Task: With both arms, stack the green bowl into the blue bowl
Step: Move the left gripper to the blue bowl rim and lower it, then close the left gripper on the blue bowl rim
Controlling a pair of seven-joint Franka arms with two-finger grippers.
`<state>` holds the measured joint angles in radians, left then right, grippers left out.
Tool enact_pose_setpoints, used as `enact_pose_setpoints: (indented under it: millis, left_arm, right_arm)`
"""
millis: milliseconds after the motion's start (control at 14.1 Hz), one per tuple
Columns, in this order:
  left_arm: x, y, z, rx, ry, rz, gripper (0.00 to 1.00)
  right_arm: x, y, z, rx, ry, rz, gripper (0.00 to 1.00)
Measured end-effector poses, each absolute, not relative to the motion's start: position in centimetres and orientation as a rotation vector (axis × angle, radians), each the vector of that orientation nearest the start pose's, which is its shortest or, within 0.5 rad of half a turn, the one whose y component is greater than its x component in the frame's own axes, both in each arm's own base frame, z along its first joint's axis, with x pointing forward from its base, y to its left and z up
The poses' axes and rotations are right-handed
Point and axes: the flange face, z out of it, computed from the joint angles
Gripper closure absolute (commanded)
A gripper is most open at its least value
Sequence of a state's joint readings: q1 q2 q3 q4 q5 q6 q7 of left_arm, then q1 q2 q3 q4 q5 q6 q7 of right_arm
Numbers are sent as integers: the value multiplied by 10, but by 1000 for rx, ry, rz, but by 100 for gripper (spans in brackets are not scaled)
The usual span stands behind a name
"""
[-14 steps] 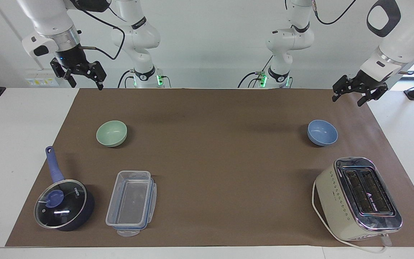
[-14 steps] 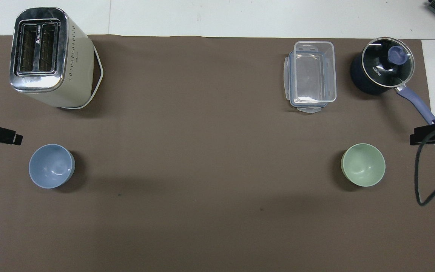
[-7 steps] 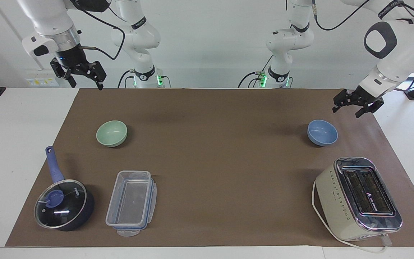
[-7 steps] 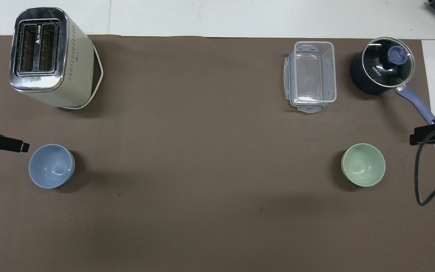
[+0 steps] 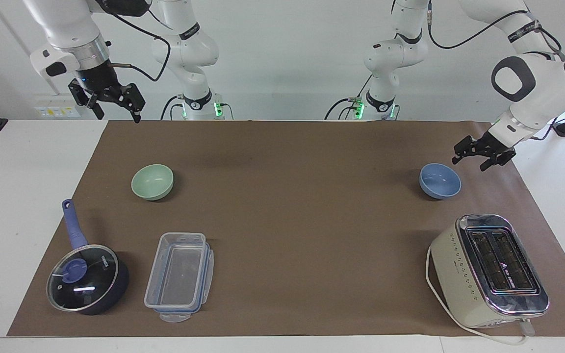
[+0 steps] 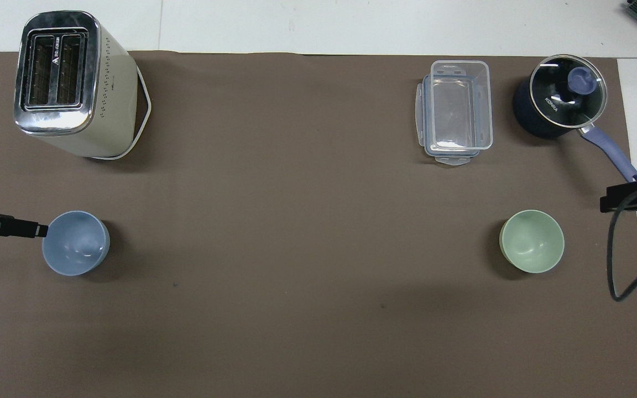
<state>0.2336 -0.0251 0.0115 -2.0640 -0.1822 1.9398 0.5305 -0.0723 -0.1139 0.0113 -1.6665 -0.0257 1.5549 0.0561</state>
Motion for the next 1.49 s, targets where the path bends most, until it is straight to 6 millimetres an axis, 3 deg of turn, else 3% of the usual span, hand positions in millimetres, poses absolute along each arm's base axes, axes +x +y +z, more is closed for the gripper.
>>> enact_pose_setpoints:
  millis: [426, 993, 1135, 1277, 1490]
  left_arm:
    - [508, 153, 387, -3378, 314, 42, 4]
    - [503, 159, 335, -3421, 312, 18, 18]
    - [500, 159, 326, -3421, 307, 9, 27]
    - [500, 160, 325, -3415, 306, -9, 44]
    - [501, 157, 325, -3411, 314, -16, 78]
  right_arm:
    - [516, -34, 639, -3163, 186, -3, 0]
    - [516, -34, 639, -3163, 186, -3, 0]
    - [516, -34, 639, -3163, 186, -3, 0]
    - [516, -34, 639, -3163, 186, -3, 0]
    - [516, -34, 639, -3163, 186, -3, 0]
